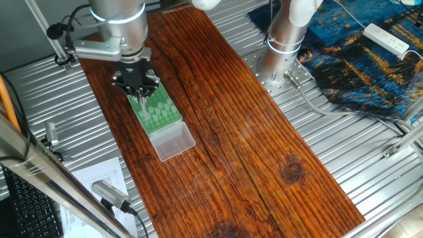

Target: Transfer all large pipette tips from one holder to another

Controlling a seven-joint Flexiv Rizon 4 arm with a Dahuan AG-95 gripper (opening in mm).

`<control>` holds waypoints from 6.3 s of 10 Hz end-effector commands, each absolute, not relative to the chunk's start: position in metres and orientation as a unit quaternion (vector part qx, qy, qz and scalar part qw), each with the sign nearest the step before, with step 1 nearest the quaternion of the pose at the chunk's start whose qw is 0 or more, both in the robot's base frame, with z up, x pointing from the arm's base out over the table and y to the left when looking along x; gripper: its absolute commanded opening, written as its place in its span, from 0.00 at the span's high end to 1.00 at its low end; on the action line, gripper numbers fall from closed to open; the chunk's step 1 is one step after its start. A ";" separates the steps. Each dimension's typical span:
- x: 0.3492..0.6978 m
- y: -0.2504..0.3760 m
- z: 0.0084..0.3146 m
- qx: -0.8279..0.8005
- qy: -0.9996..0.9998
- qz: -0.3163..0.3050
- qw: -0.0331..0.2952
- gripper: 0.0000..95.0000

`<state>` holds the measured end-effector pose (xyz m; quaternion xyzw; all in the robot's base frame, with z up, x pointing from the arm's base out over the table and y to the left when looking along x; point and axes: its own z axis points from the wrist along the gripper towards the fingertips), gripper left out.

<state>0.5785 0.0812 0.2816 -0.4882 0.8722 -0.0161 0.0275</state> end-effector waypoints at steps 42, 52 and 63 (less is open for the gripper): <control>0.548 -0.063 0.159 -0.113 0.993 0.018 0.004 0.60; 0.550 -0.057 0.150 -0.114 0.993 0.008 0.000 0.80; 0.551 -0.056 0.149 -0.116 0.993 -0.003 0.002 1.00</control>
